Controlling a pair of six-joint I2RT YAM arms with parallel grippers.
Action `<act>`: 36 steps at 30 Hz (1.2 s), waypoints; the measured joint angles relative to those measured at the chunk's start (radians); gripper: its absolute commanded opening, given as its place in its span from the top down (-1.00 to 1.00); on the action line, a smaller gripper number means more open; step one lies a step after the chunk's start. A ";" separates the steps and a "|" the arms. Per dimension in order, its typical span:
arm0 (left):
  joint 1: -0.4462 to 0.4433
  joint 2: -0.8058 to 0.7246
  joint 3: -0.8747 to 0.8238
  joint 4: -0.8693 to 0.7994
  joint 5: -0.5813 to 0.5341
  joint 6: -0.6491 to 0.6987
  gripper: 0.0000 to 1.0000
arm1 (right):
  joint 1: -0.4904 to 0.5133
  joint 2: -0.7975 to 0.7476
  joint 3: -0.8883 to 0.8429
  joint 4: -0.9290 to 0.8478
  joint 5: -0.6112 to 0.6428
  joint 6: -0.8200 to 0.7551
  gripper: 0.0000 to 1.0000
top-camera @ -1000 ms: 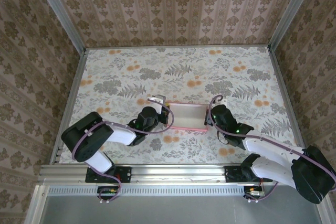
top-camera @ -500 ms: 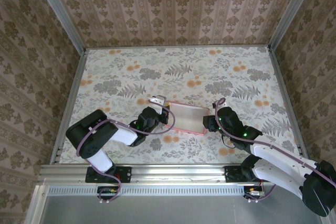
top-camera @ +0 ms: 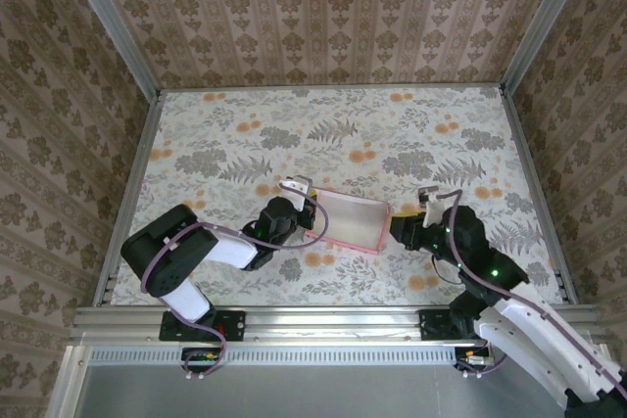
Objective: Fold the paper box
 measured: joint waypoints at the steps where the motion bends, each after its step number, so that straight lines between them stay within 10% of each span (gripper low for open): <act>1: 0.000 -0.001 0.000 -0.002 0.000 0.001 0.99 | -0.022 -0.013 0.000 -0.002 -0.007 0.008 0.52; 12: 0.001 -0.005 0.000 -0.008 0.000 0.005 0.98 | -0.353 0.241 -0.082 0.131 -0.164 0.158 0.65; 36: 0.005 -0.006 0.013 -0.034 0.003 0.031 0.99 | -0.282 0.713 -0.082 0.524 -0.357 0.213 0.73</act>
